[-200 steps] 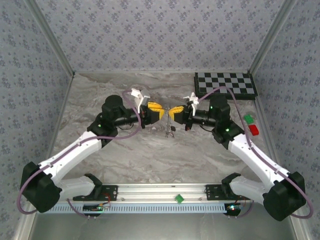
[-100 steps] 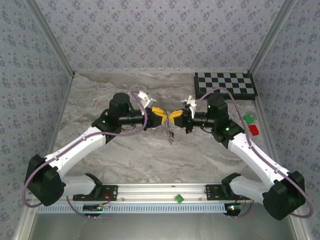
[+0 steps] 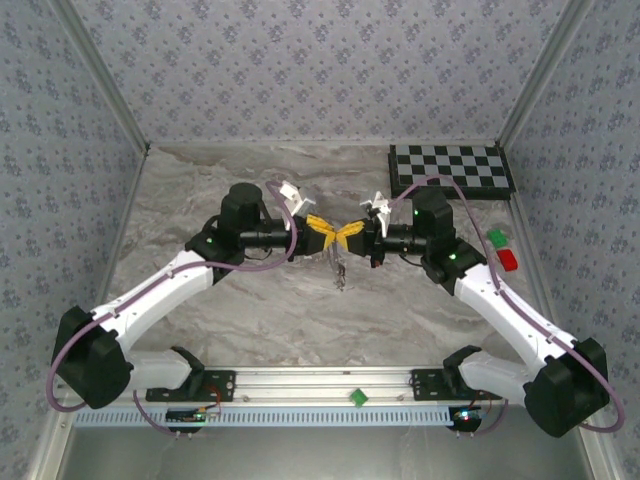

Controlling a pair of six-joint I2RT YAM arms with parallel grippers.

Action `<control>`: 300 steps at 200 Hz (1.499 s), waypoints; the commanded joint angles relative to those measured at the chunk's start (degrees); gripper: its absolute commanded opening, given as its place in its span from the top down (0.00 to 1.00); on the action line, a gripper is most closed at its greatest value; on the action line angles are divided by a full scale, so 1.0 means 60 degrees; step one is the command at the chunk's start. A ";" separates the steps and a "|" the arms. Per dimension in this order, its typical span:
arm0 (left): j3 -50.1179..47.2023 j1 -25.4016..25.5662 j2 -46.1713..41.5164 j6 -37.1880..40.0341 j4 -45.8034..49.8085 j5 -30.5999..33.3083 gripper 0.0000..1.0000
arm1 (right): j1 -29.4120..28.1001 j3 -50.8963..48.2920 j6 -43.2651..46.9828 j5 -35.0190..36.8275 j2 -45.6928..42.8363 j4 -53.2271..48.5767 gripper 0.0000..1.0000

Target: Put the keys on the keyring

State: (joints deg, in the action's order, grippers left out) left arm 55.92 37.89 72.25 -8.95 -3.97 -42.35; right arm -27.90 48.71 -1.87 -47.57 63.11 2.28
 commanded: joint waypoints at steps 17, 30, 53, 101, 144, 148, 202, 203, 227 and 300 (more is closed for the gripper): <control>0.0597 0.0093 0.0200 0.0488 0.0629 -0.0349 0.77 | -0.0032 0.0379 0.0048 -0.0304 -0.0021 0.0116 1.00; 0.0626 0.0108 0.0259 0.0503 0.0661 -0.0390 0.77 | -0.0029 0.0367 0.0055 -0.0304 -0.0030 0.0105 1.00; 0.0720 0.0130 0.0346 0.0552 0.0760 -0.0402 0.89 | -0.0029 0.0371 0.0033 -0.0315 -0.0045 0.0109 1.00; 0.0782 0.0170 0.0339 0.0702 0.0971 -0.0315 0.98 | 0.0007 0.0334 -0.0024 -0.0318 -0.0089 0.0172 1.00; 0.0902 0.0201 0.0450 0.0902 0.1304 -0.0441 0.88 | 0.0087 0.0283 -0.0153 -0.0383 -0.0126 0.0311 1.00; 0.0897 0.0202 0.0466 0.0909 0.1318 -0.0445 0.86 | 0.0099 0.0290 -0.0164 -0.0397 -0.0132 0.0327 1.00; 0.1057 0.0249 0.0600 0.1060 0.1595 -0.0501 0.83 | 0.0122 0.0291 -0.0216 -0.0509 -0.0099 0.0345 1.00; 0.1054 0.0255 0.0600 0.1056 0.1597 -0.0494 0.84 | 0.0116 0.0290 -0.0216 -0.0502 -0.0101 0.0348 1.00; 0.1020 0.0250 0.0585 0.1075 0.1569 -0.0479 0.90 | 0.0160 0.0268 -0.0285 -0.0507 -0.0122 0.0432 1.00; 0.0229 0.0290 0.0153 0.0182 -0.0372 0.0445 1.00 | 0.0230 -0.0106 -0.0890 0.0396 -0.0411 0.0820 0.62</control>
State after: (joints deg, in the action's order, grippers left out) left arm 59.72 38.83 75.07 -4.78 0.71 -42.02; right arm -26.44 48.64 -4.56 -47.90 63.07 2.46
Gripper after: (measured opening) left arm 0.045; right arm 0.243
